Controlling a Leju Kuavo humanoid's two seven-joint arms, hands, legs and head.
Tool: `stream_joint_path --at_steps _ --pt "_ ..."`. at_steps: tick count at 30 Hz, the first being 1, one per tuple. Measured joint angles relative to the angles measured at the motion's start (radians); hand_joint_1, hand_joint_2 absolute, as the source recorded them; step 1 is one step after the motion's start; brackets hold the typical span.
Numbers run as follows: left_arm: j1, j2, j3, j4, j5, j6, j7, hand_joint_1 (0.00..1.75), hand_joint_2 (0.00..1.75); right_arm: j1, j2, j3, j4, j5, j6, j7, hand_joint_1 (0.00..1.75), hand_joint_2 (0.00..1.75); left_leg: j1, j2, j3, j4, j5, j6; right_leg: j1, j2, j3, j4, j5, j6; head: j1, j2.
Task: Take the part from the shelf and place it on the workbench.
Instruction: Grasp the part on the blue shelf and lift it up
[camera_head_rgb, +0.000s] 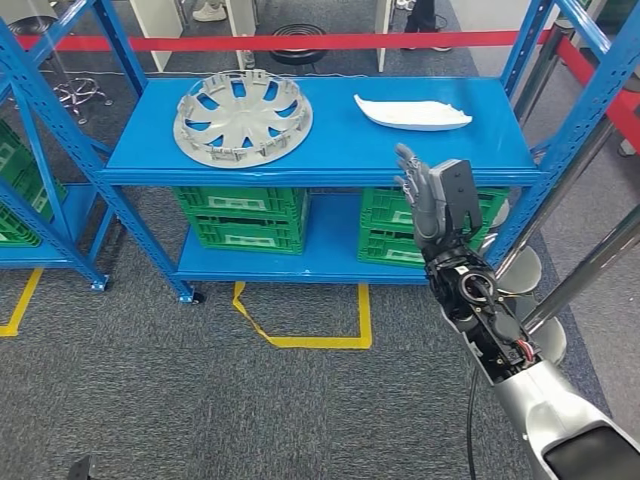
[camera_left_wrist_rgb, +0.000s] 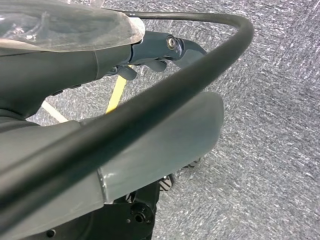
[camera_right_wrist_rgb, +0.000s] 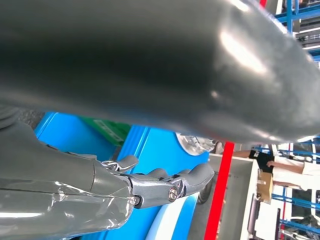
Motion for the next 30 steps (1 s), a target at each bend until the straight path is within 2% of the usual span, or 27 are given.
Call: stream_joint_path --at_steps 27,30 --pt "0.0 0.0 0.0 0.0 -0.004 0.0 0.001 0.0 0.0 0.027 -0.007 -0.026 -0.009 0.008 0.017 -0.013 0.0 0.0 0.0 0.0 0.0 0.0 0.0 0.0 0.0 0.0 0.0 0.0 0.0 0.0 0.0 0.0" --pt "0.0 0.001 -0.001 0.0 -0.004 0.0 0.001 0.0 0.0 0.031 -0.008 -0.028 -0.009 0.009 0.017 -0.013 0.0 0.0 -0.004 0.0 -0.001 0.005 -0.002 0.003 -0.002 0.0 0.0 -0.002 0.001 0.002 -0.002 0.0"
